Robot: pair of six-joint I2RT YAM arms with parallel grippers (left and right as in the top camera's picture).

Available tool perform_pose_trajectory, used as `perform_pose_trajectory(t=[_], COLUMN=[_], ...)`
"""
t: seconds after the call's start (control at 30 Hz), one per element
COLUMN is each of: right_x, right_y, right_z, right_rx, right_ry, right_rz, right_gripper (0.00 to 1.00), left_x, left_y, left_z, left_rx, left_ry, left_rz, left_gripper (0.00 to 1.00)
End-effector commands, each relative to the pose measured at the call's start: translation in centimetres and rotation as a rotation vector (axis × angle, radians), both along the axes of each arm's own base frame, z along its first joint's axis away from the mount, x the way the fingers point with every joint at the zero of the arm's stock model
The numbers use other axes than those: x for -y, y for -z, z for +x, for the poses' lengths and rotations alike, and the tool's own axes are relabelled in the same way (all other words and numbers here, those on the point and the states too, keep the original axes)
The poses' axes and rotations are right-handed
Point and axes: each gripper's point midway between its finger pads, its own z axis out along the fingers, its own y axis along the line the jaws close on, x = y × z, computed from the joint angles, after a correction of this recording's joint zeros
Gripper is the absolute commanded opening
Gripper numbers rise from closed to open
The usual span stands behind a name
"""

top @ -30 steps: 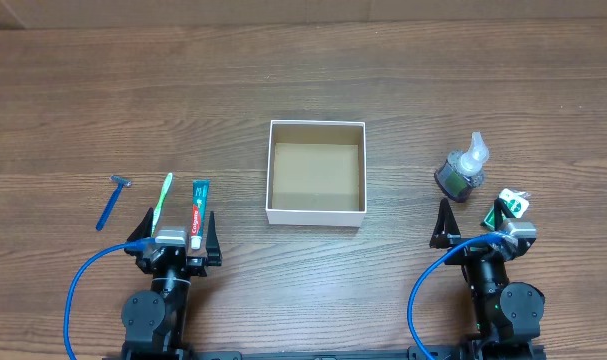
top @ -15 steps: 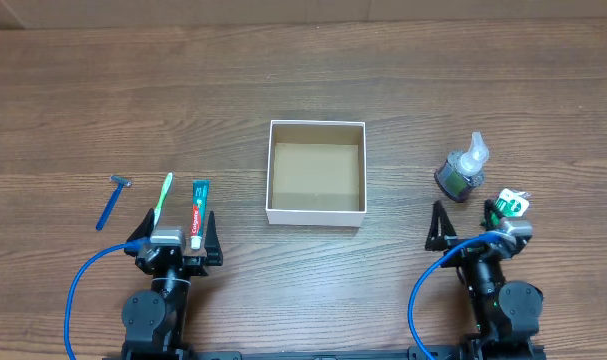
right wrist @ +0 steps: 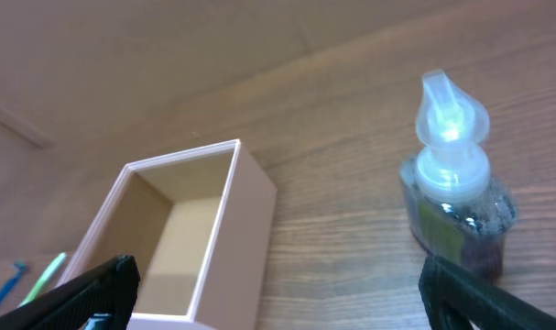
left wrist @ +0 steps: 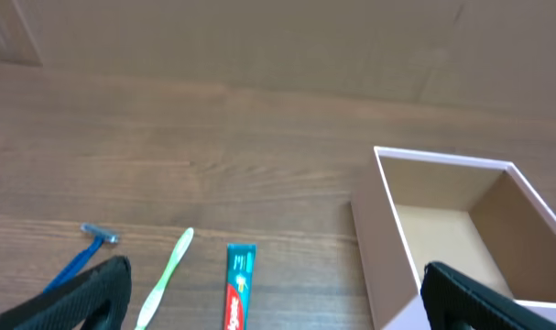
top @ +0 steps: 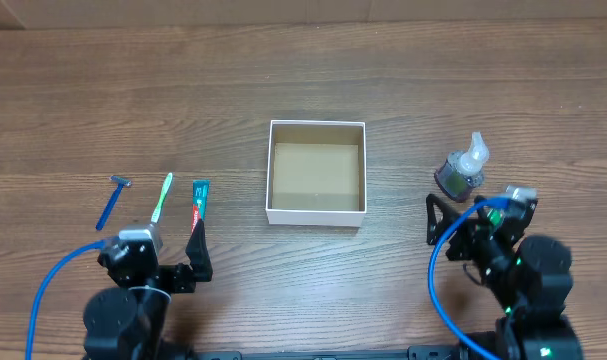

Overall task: Pack container
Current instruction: 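Reach the right gripper to the soap pump bottle and grasp it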

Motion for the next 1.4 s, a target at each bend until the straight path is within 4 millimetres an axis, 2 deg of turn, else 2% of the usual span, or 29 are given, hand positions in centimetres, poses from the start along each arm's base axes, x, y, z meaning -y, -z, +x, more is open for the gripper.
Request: perform_pose_trajectory(t=[0.0, 0.1, 0.3, 0.37, 0.53, 0.63, 0.77, 0.93, 1.03, 1.2, 1.37], right_x=[-0.2, 0.5, 2.7, 3.7, 5.5, 5.5, 6.3, 6.5, 6.6, 7.4, 7.4], right_y=[-3.0, -3.1, -1.8, -1.8, -0.9, 0.3, 3.7, 6.5, 7.1, 6.7, 6.7], right_z=[0.9, 1.5, 1.7, 2.3, 4.5, 5.5, 7.5, 10.1, 11.0, 11.9, 11.9], right_rx=[-0.095, -0.254, -0.579, -0.628, -0.633, -0.652, -0.736, -0.76, -0.752, -0.718, -0.72], right_ry=[-0.016, 0.015, 0.06, 0.095, 0.116, 0.045, 0.02, 0.021, 0.024, 0.064, 0.067], right_rz=[-0.009, -0.047, -0.13, -0.151, -0.267, -0.338, -0.406, -0.41, -0.412, -0.444, -0.442], right_gripper=[1.0, 1.0, 1.0, 1.0, 1.0, 1.0, 1.0, 1.0, 1.0, 0.99, 0.84], left_x=[0.2, 0.4, 0.5, 0.5, 0.5, 0.5, 0.5, 0.5, 0.5, 0.5, 0.3], left_y=[-1.9, -2.2, -2.2, -2.1, -1.4, -1.3, -1.4, -1.3, -1.3, -1.3, -1.3], left_z=[0.3, 0.6, 0.9, 1.2, 1.6, 1.7, 1.7, 1.6, 1.6, 1.7, 1.7], left_rx=[-0.073, -0.176, -0.329, -0.364, -0.398, -0.404, -0.399, -0.405, -0.405, -0.404, -0.403], left_ry=[0.005, 0.014, 0.017, 0.016, 0.015, 0.014, 0.013, 0.012, 0.013, 0.013, 0.005], left_rz=[-0.014, -0.012, -0.006, -0.004, -0.003, -0.005, -0.005, -0.004, -0.004, -0.004, 0.0], left_gripper=[1.0, 1.0, 1.0, 1.0, 1.0, 1.0, 1.0, 1.0, 1.0, 1.0, 1.0])
